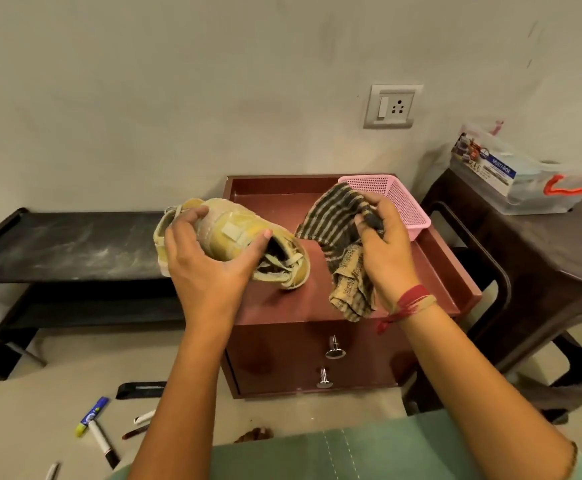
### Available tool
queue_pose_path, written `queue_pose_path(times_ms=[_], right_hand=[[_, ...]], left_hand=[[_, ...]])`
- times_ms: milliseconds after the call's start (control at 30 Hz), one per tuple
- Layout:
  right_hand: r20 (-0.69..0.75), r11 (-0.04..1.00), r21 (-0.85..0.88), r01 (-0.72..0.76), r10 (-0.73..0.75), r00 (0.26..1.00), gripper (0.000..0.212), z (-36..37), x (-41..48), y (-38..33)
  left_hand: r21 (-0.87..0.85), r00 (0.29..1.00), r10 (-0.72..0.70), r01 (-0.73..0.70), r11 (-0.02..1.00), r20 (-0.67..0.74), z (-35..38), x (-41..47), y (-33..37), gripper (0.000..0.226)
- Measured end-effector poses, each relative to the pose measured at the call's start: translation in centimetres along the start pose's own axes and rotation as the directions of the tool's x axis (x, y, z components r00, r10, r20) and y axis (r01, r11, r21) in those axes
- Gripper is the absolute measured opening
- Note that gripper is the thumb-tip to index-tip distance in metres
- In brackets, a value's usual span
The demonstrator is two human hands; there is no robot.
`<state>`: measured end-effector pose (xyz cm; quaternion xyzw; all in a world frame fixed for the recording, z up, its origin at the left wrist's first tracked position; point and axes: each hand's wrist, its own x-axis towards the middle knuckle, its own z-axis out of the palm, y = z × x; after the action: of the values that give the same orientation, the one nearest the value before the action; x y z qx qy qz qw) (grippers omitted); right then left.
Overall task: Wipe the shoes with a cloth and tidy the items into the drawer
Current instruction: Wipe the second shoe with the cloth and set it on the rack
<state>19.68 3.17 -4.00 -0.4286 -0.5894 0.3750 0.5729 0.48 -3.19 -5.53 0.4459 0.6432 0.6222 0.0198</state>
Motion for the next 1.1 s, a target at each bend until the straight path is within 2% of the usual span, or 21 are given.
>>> queue_pose_path(times_ms=[167, 300, 400, 467, 533, 600, 667, 800, 933, 1033, 1100], right_hand=[[-0.031, 0.995, -0.035, 0.098, -0.099, 0.995, 0.031, -1.5, 0.3, -1.8], [0.028, 0.943, -0.176, 0.284, -0.283, 0.959, 0.040, -2.2, -0.2, -3.4], [0.203, 0.868, -0.245, 0.431, -0.389, 0.899, 0.055, -2.0, -1.2, -4.4], [0.383, 0.835, -0.261, 0.484, -0.370, 0.846, 0.057, -1.6, -1.8, -4.2], [0.415, 0.870, -0.221, 0.441, -0.325, 0.850, 0.053, -1.2, -1.6, -3.0], [0.338, 0.952, -0.104, 0.287, -0.238, 0.911, 0.043, -1.2, -0.8, -1.9], [0.292, 0.983, -0.033, 0.181, -0.163, 0.942, 0.037, -1.0, -0.7, -1.5], [0.306, 0.954, -0.029, 0.298, -0.275, 0.911, 0.039, -0.1, -1.9, -1.7], [0.291, 0.985, -0.029, 0.170, -0.154, 0.944, 0.031, -0.1, -0.9, -1.0], [0.354, 0.970, 0.005, 0.242, -0.228, 0.907, 0.033, 0.3, -1.8, -1.1], [0.412, 0.973, 0.046, 0.225, -0.224, 0.883, 0.031, 0.6, -1.9, -1.2]], left_hand=[[0.043, 0.956, 0.207, -0.221, 0.974, 0.209, 2.0, -0.1, 2.1, 0.079], [0.059, 0.903, 0.301, -0.334, 0.941, 0.307, 2.8, 0.0, 3.0, 0.080], [0.054, 0.874, 0.348, -0.387, 0.920, 0.339, 3.0, 0.0, 3.1, 0.084], [0.045, 0.857, 0.384, -0.423, 0.905, 0.344, 3.0, -0.2, 3.0, 0.084], [0.032, 0.838, 0.430, -0.467, 0.884, 0.336, 3.1, -0.3, 2.8, 0.083], [0.035, 0.826, 0.458, -0.495, 0.868, 0.329, 3.0, -0.3, 2.5, 0.084], [0.045, 0.818, 0.475, -0.515, 0.856, 0.323, 3.1, -0.4, 2.3, 0.084], [0.022, 0.822, 0.477, -0.508, 0.861, 0.311, 3.0, -0.3, 1.9, 0.080], [0.016, 0.835, 0.459, -0.486, 0.874, 0.305, 2.3, -0.1, 1.5, 0.081], [0.019, 0.835, 0.467, -0.493, 0.870, 0.290, 1.9, 0.2, 0.9, 0.079], [0.021, 0.833, 0.480, -0.505, 0.863, 0.276, 1.5, 0.3, 0.5, 0.078]])
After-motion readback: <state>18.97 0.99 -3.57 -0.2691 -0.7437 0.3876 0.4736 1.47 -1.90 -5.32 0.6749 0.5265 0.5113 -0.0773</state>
